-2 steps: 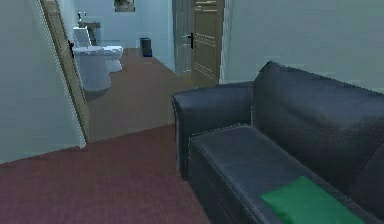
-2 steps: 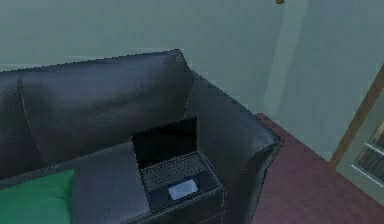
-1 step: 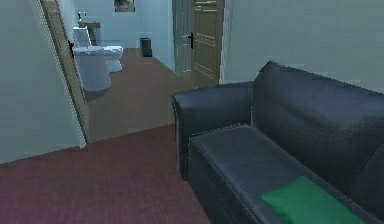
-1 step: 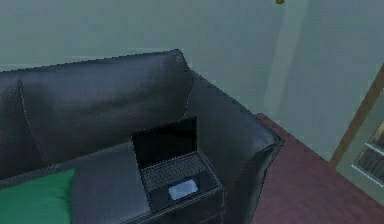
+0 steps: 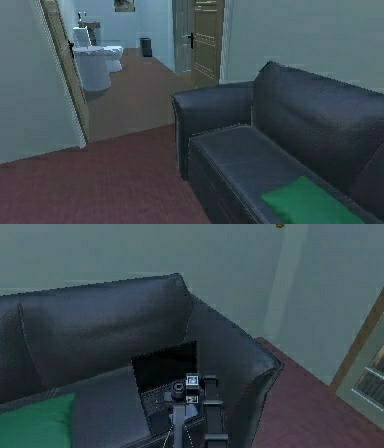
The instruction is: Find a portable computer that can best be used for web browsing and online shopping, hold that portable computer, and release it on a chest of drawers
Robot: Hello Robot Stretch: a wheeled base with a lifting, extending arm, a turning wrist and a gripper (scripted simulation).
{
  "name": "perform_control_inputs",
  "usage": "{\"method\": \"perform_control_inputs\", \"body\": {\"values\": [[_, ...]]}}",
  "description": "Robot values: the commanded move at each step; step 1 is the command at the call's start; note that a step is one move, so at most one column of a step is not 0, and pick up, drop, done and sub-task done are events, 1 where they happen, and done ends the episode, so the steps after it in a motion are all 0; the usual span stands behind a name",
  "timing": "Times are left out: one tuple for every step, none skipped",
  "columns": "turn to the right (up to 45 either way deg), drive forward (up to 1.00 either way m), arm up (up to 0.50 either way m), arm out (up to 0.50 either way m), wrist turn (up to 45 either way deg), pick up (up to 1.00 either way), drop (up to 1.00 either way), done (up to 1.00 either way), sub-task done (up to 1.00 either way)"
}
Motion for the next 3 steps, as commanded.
{"method": "perform_control_inputs", "body": {"values": [[0.0, 0.0, 0.0, 0.0, 45.0, 0.0, 0.0, 0.0, 0.0], [0.0, 0.0, 0.0, 0.0, 45.0, 0.0, 0.0, 0.0, 0.0], [0.0, 0.0, 0.0, 0.0, 39.0, 0.0, 0.0, 0.0, 0.0]]}}
